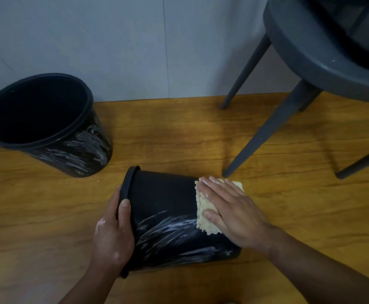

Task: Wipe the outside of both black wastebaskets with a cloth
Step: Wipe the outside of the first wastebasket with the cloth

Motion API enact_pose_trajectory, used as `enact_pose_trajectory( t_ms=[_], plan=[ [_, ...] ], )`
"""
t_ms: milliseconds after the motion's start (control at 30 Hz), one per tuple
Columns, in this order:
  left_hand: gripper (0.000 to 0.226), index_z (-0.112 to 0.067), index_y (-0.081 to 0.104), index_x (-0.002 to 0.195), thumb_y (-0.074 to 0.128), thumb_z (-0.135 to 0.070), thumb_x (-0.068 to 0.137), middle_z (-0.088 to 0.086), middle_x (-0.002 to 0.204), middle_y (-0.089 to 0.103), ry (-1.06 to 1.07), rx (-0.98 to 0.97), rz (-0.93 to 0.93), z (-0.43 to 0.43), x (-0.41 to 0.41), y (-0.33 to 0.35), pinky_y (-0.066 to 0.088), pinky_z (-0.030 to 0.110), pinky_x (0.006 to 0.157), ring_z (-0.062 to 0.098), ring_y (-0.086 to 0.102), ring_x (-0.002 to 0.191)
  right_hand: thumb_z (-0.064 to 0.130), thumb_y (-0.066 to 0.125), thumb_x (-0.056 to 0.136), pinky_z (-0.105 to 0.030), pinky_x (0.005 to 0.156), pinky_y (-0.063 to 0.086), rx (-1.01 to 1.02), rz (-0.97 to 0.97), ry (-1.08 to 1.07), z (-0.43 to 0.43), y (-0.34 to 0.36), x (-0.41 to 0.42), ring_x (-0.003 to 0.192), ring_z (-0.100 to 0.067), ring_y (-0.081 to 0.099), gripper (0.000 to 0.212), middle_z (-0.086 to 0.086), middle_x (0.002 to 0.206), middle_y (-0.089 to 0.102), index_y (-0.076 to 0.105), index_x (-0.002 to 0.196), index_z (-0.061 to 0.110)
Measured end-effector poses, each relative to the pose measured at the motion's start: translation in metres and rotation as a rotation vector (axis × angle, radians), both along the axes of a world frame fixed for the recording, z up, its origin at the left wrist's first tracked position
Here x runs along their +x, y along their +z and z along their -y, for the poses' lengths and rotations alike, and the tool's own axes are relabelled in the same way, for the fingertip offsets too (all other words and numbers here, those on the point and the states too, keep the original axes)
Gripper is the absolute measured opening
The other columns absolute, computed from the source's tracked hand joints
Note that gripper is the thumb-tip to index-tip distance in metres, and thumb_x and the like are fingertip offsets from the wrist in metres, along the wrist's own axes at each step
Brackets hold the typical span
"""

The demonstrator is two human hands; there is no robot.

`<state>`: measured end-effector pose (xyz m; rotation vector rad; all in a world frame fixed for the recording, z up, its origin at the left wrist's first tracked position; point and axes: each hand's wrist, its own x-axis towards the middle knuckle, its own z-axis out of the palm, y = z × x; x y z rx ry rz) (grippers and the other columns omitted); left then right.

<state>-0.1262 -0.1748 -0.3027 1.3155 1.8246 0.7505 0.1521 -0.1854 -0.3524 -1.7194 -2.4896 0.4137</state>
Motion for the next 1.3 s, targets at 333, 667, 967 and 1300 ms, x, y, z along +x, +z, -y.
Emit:
enact_pose_trajectory(
  t_ms=[333, 667, 967, 1300],
  plan=[
    [0.040, -0.037, 0.049, 0.143, 0.033, -0.036, 0.106, -0.027, 0.088, 0.059, -0.002, 0.014, 0.020, -0.004, 0.008, 0.004, 0.041, 0.014, 0.064, -0.013, 0.060, 0.077, 0.054, 0.018, 0.108, -0.049, 0.124, 0.015, 0.063, -0.055, -0.283, 0.023, 0.010, -0.106, 0.156, -0.020, 0.012, 0.062, 0.001, 0.167, 0.022, 0.024, 0.160, 0.021],
    [0.039, -0.049, 0.042, 0.143, 0.031, -0.041, 0.106, -0.025, 0.095, 0.061, 0.006, -0.007, 0.079, 0.000, 0.011, -0.002, 0.047, 0.021, 0.070, -0.001, 0.063, 0.090, 0.072, -0.008, 0.095, -0.041, 0.126, 0.009, -0.094, 0.089, -0.277, -0.007, 0.008, -0.029, 0.156, -0.020, 0.010, 0.076, 0.006, 0.168, 0.017, 0.017, 0.160, 0.042],
    [0.041, -0.043, 0.047, 0.142, 0.030, -0.040, 0.106, -0.012, 0.085, 0.069, 0.017, -0.011, 0.066, 0.006, 0.011, -0.002, 0.044, 0.023, 0.062, -0.008, 0.063, 0.075, 0.057, 0.027, 0.106, -0.049, 0.125, 0.011, 0.067, 0.014, -0.064, 0.018, 0.014, -0.105, 0.156, -0.024, 0.008, 0.063, 0.005, 0.169, 0.017, 0.021, 0.161, 0.027],
    [0.053, -0.038, 0.029, 0.155, 0.030, -0.047, 0.103, -0.016, 0.130, 0.060, -0.030, -0.019, 0.189, 0.006, 0.007, -0.009, 0.047, 0.035, 0.106, 0.008, 0.057, 0.123, 0.068, -0.004, 0.094, -0.038, 0.124, 0.010, -0.091, 0.027, -0.359, -0.022, 0.013, -0.054, 0.153, -0.018, 0.020, 0.084, 0.004, 0.164, 0.032, 0.032, 0.157, 0.025]
  ],
)
